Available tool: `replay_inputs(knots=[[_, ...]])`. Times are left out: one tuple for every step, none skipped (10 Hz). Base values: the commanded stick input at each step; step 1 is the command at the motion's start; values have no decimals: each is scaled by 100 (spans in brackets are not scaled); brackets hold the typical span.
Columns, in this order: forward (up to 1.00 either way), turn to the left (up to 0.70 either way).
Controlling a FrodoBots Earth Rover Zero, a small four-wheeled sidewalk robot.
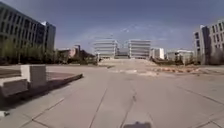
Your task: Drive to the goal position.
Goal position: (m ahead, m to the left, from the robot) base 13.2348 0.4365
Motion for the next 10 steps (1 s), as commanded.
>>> replay_inputs(knots=[[70, 1], [70, 1], [70, 1], [70, 1], [70, 1], [70, 1], [70, 1], [70, 1], [70, 1], [70, 1]])
